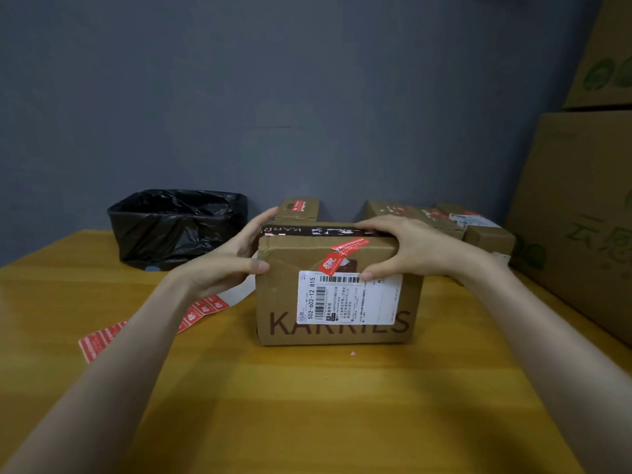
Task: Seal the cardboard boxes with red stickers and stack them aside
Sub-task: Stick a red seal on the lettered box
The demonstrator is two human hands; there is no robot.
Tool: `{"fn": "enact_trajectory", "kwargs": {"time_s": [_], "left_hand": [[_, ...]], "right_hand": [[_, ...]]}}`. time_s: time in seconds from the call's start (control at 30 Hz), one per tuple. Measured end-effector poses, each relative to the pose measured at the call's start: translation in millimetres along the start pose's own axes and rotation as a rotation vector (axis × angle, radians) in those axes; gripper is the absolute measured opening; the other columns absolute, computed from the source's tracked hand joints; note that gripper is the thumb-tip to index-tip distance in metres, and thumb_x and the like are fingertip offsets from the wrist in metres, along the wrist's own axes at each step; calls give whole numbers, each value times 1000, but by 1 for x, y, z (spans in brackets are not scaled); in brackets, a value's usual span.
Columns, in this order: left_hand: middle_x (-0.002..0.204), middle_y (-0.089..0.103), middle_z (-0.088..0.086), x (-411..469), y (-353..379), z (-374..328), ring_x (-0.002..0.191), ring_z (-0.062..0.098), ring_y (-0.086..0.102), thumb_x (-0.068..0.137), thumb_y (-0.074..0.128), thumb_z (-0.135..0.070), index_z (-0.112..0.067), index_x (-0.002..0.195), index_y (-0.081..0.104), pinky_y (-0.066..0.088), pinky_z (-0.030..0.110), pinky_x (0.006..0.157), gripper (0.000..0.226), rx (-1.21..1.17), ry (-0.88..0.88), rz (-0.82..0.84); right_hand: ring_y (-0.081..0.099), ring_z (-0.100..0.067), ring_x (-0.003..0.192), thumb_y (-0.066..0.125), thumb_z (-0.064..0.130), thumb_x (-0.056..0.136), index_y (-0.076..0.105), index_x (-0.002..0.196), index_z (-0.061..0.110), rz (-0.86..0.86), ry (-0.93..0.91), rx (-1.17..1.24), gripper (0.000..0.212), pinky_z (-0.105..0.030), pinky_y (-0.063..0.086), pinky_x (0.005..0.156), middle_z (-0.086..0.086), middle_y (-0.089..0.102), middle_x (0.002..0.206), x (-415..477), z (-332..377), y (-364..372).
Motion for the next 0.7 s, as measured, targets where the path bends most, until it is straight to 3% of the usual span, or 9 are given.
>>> {"fn": "enact_trajectory", "kwargs": {"time_s": [0.13,0.2,0.27,0.37,0.43,0.5,0.57,0.63,0.7], "left_hand": [[129,52,-22,10,-17,-14,116,3,54,49,82,-58,-43,130,44,43,27,98,91,31,-28,-193],[142,44,-11,18,-25,-33,127,7,44,79,64,-51,-35,135,44,34,29,108,61,262,-9,-386],[149,34,-9,28,-21,-58,136,9,31,92,49,-41,-31,135,46,23,29,111,44,561,27,-481],[149,37,-5,54,10,-69,139,12,27,96,46,-34,-23,137,46,15,36,116,42,941,-14,-331],[149,37,-1,67,22,-61,138,16,29,97,45,-35,-21,139,42,17,32,113,45,1041,-93,-238],[146,41,0,73,23,-51,135,19,35,97,44,-36,-22,140,41,26,32,110,46,1051,-156,-209],[138,50,2,75,20,-45,128,20,43,97,44,-36,-23,136,47,36,37,105,41,1028,-184,-220],[128,57,2,76,17,-45,119,18,50,96,47,-34,-23,130,54,41,35,98,36,1013,-189,-228],[125,58,0,77,16,-46,116,16,51,95,50,-33,-23,127,56,40,28,93,35,1013,-185,-238]], "right_hand": [[29,-12,133,73,54,69,28,143,34,-19,-15,-55,89,-34,29,106,9,34,146,9,-4,6],[23,-12,137,71,57,68,24,144,36,-46,-22,-107,92,-36,25,109,10,28,150,11,-4,9],[20,-12,139,70,59,68,22,144,37,-63,-20,-139,93,-38,24,110,11,25,151,11,-3,10],[21,-11,138,68,61,68,20,144,36,-45,-2,-157,93,-40,27,110,11,24,151,11,-3,11],[17,-12,140,60,67,69,18,145,37,6,18,-181,92,-39,22,113,10,20,153,12,-5,13],[8,-12,144,35,74,72,15,146,37,56,22,-161,85,-40,10,118,9,12,157,12,-5,16],[5,-8,144,16,65,82,18,147,36,64,24,-50,70,-35,2,118,9,11,157,12,-5,13],[16,-8,142,20,51,95,29,144,35,36,30,73,52,-29,12,113,10,21,155,13,-6,6],[39,-7,128,36,41,97,48,134,32,-37,6,111,39,-21,32,99,11,41,145,17,-5,-4]]}}
Point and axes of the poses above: each hand's wrist, its own x-axis towards the middle knuckle, its own y-axis out of the palm, z = x × y, the point moved 10 cm from there along x, towards the middle knuckle
